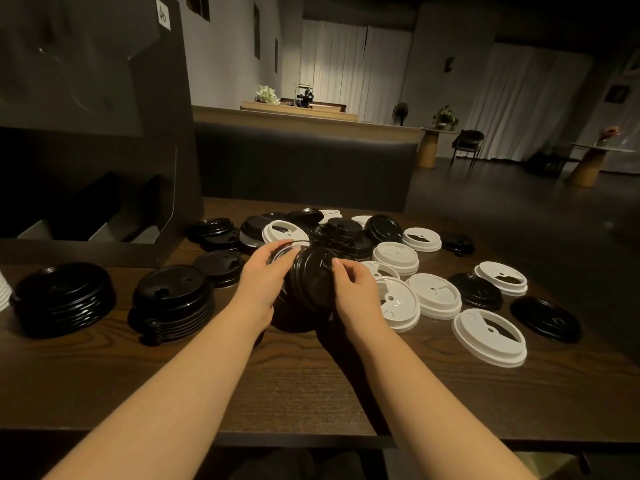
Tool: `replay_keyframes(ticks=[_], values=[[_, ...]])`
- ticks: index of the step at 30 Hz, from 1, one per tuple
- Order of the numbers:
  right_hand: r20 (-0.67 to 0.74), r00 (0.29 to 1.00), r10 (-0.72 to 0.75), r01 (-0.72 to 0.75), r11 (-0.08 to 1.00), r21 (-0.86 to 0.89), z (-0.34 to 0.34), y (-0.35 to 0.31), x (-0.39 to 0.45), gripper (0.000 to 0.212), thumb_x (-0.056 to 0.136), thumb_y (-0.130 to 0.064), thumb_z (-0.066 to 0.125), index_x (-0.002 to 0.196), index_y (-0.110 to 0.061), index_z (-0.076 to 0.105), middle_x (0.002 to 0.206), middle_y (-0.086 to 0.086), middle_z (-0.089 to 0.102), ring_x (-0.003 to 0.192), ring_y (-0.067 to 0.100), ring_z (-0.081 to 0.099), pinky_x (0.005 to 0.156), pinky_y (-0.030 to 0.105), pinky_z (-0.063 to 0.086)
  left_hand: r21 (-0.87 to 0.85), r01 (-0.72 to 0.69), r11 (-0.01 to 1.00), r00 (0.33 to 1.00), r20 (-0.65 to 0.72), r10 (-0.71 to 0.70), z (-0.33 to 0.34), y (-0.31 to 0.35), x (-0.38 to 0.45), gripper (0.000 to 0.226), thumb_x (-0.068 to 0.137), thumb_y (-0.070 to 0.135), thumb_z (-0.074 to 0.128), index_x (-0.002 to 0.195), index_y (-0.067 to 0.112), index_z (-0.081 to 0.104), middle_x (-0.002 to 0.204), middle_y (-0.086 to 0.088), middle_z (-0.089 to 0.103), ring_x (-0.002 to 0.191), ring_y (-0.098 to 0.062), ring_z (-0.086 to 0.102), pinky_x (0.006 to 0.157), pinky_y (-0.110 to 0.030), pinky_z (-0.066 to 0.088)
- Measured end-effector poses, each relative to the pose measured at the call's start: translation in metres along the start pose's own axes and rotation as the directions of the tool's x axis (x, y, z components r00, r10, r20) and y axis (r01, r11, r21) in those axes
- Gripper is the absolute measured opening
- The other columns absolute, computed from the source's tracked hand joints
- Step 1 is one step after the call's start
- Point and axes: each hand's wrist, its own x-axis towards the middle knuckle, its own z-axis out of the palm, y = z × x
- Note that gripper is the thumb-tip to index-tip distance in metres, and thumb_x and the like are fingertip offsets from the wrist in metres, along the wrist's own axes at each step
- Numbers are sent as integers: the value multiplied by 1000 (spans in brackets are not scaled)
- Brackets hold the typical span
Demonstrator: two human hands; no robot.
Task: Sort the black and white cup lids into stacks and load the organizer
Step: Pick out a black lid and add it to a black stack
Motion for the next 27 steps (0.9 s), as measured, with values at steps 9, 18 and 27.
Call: replay_keyframes(ticks=[9, 18, 27], values=[[-37, 999, -4, 6, 998, 64, -1, -3, -4, 27, 99, -33, 43, 114, -15, 57, 109, 0, 60, 102, 13, 55, 81, 23, 43, -380, 338, 861, 941, 149, -304, -7, 2, 4, 33, 95, 31, 53, 119, 13, 65, 114, -9, 71, 104, -27, 68, 92, -43, 51], [-108, 994, 8, 18, 972, 235, -6, -7, -6, 14, 100, -31, 41, 105, -23, 52, 94, -13, 52, 92, 5, 49, 81, 21, 40, -453, 426, 783, 886, 386, -259, -9, 6, -7, 32, 95, 15, 46, 122, 5, 61, 109, -13, 70, 90, -23, 72, 82, -39, 56], [-141, 957, -254, 260, 965, 25, -3, -5, -16, 20, 99, -24, 45, 118, -20, 51, 100, -14, 53, 89, -7, 50, 69, -5, 35, -540, 359, 761, 928, 292, -231, -1, 10, -10, 22, 94, 4, 50, 111, 8, 62, 99, -16, 72, 83, -26, 73, 67, -38, 61]])
